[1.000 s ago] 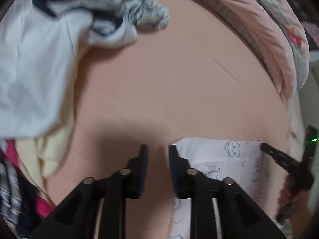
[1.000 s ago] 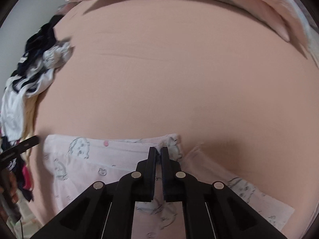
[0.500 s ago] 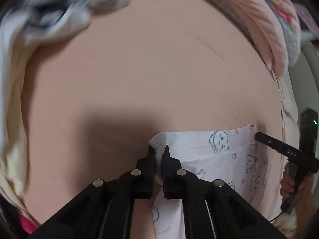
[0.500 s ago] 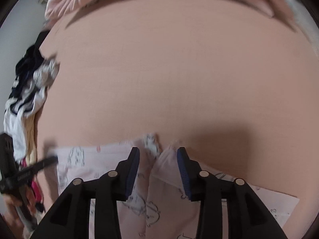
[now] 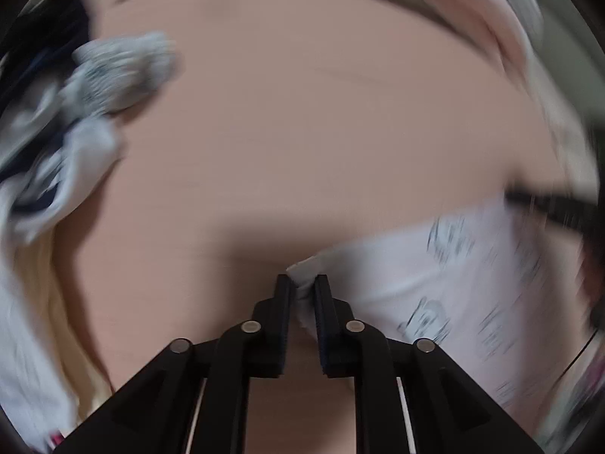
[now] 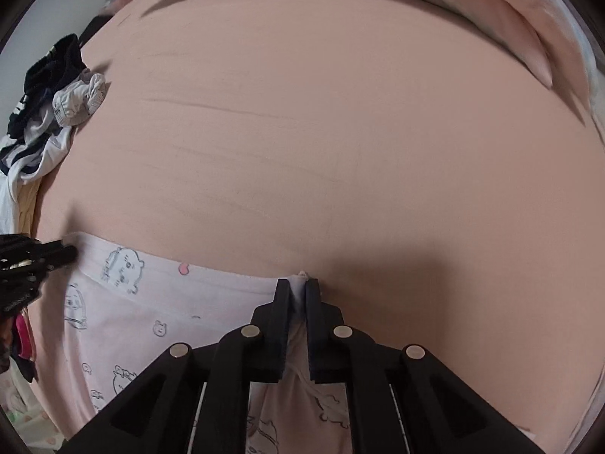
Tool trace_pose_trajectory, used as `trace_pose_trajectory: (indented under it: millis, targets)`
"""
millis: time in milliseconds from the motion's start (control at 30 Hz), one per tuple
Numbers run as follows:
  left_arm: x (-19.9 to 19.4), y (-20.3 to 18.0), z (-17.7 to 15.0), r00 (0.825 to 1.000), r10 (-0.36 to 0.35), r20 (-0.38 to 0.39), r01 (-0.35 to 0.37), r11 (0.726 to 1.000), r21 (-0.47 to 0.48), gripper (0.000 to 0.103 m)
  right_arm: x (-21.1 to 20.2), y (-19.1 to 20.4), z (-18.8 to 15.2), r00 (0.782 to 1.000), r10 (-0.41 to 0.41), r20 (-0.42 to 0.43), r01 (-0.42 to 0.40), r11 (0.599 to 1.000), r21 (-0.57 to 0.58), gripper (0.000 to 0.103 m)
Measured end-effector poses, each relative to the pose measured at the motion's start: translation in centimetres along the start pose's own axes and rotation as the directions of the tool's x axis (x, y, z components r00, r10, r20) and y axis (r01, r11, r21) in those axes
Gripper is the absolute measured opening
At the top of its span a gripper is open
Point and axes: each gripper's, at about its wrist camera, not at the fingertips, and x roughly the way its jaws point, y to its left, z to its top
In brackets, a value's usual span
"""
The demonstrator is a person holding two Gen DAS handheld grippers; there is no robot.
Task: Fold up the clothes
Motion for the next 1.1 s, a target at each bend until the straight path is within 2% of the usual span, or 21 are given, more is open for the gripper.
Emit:
trace_pose_trajectory:
  millis: [67,100,133,200,300,367,433,500,600,667,767,833,967,1100]
  targets:
    - [-2.3,1.8,-0.7,0.995,-0.011,0.097,0.021,0.994,-0.107,0.014,-1.2,0.1,-0.4,0.999,0.025,0.024,-0.026,0.999,0.030,0.004]
    - [-2.8,2.3,-1.2,0.995,-0.019,0.101,0.032,0.991,-0.130,0.014,-1.9,0.2,-0.6,0.999,0.038,0.037,-0.039,0.998,0.045,0.005]
    - [-2.8,2.3,-1.6,0.996,-0.038,0.087,0.049,0.989,-0.137,0.014,-2.5,0.2,-0.8,0.998,0.050,0.049,-0.053,0.997,0.060,0.009]
    - [-2.5,1.6,-2.3,0.995,-0.091,0.034,0.094,0.987,-0.131,0.014,-3.7,0.4,-1.2,0.994,0.074,0.075,-0.080,0.993,0.089,0.009]
    - [-1.7,0.6,-5.3,0.982,-0.186,-0.029,0.180,0.973,-0.146,0.014,-5.6,0.5,-1.7,0.988,0.108,0.114,-0.123,0.984,0.131,0.009]
    - [-1.6,-0.2,-7.6,0.977,-0.203,-0.062,0.191,0.967,-0.168,0.014,-7.1,1.5,-4.0,0.986,0.123,0.108,-0.136,0.984,0.118,0.009]
    - [-1.8,-0.9,-9.7,0.974,-0.206,-0.091,0.186,0.964,-0.190,0.014,-8.2,2.3,-7.8,0.988,0.135,0.079,-0.146,0.977,0.156,0.009]
    - [-2.4,-2.6,-12.2,0.973,-0.199,-0.115,0.168,0.958,-0.230,0.014,-8.2,-1.1,-10.1,0.988,0.149,0.033,-0.153,0.969,0.193,0.009]
    - [-2.9,-4.3,-15.5,0.969,-0.205,-0.138,0.159,0.945,-0.286,0.014,-7.9,1.3,-15.2,0.987,0.158,-0.011,-0.150,0.958,0.246,0.009]
    - [-3.0,-4.4,-17.3,0.965,-0.226,-0.136,0.174,0.932,-0.318,0.014,-8.9,-0.5,-18.3,0.987,0.162,-0.020,-0.151,0.951,0.269,0.009]
    - [-3.2,-4.3,-19.6,0.960,-0.260,-0.105,0.210,0.914,-0.347,0.014,-9.0,-0.7,-21.1,0.988,0.155,0.016,-0.153,0.949,0.275,0.009]
    - [-3.5,-4.4,-21.4,0.960,-0.273,-0.063,0.232,0.901,-0.367,0.021,-9.0,-0.8,-22.9,0.988,0.149,0.042,-0.155,0.948,0.278,0.009]
    - [-4.4,-5.6,-24.8,0.975,-0.217,0.048,0.221,0.929,-0.295,0.022,-9.3,-1.4,-26.3,0.986,0.131,0.103,-0.155,0.947,0.281,0.009]
    - [-5.7,-5.4,-25.9,0.967,-0.203,0.151,0.235,0.941,-0.242,0.025,-9.1,-2.0,-28.0,0.972,0.145,0.185,-0.192,0.943,0.270,0.009]
